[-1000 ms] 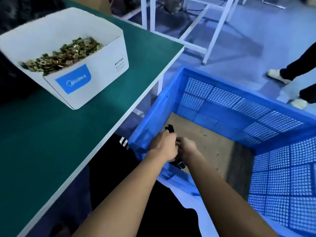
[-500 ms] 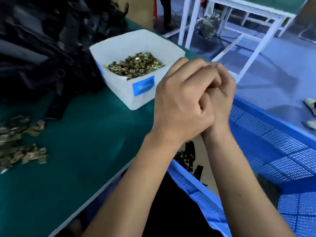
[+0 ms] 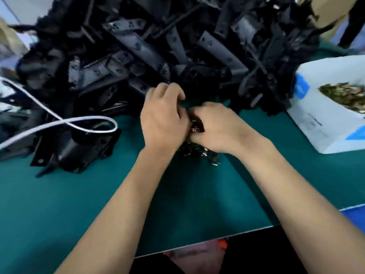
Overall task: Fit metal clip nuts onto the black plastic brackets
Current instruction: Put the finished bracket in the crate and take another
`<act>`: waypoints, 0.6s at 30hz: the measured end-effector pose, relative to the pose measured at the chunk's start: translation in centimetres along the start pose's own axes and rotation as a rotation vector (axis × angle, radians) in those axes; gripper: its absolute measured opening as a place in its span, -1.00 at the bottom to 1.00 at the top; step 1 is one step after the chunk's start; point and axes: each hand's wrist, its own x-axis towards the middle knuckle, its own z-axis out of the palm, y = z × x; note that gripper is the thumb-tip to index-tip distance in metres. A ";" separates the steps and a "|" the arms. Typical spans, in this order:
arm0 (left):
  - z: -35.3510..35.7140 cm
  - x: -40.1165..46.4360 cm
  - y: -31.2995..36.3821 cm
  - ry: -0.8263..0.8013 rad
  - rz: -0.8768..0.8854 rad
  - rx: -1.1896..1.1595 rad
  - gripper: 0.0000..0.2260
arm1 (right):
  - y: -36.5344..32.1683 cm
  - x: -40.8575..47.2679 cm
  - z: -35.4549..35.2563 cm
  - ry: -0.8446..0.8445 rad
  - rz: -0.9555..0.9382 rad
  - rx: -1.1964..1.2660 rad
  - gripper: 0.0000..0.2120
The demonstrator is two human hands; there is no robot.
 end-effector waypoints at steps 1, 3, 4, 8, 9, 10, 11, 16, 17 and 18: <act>-0.2 0.3 -1.5 0.005 -0.029 0.071 -0.72 | -0.4 0.9 0.5 -0.060 -0.021 -0.037 -0.68; -0.4 1.0 -3.4 0.034 -0.069 0.164 -0.57 | -0.9 2.2 1.1 -0.123 -0.056 -0.115 -0.41; -0.4 1.3 -4.0 0.049 -0.089 0.193 -0.51 | -0.8 2.6 1.3 -0.130 -0.092 -0.114 -0.35; 0.1 1.5 -4.6 0.025 -0.119 0.201 -0.49 | 1.0 2.8 2.0 -0.072 -0.197 0.021 -0.63; 0.3 1.4 -4.6 0.010 -0.128 0.208 -0.53 | 1.3 2.8 2.3 -0.049 -0.200 0.058 -0.74; 0.6 1.4 -4.7 0.004 -0.141 0.211 -0.58 | 1.4 2.8 2.5 -0.022 -0.191 0.116 -0.83; 0.8 1.4 -4.7 0.012 -0.154 0.204 -0.67 | 1.6 2.8 2.7 -0.001 -0.170 0.193 -0.91; 0.9 1.3 -4.7 0.151 -0.189 0.138 -0.79 | 1.8 2.9 2.6 0.108 -0.054 0.477 -0.95; 0.9 1.2 -4.7 0.175 -0.169 0.112 -0.77 | 1.7 2.9 2.5 0.124 -0.020 0.573 -0.92; 0.8 1.3 -4.8 0.199 -0.143 0.087 -0.76 | 1.5 2.9 2.3 0.130 0.022 0.696 -0.88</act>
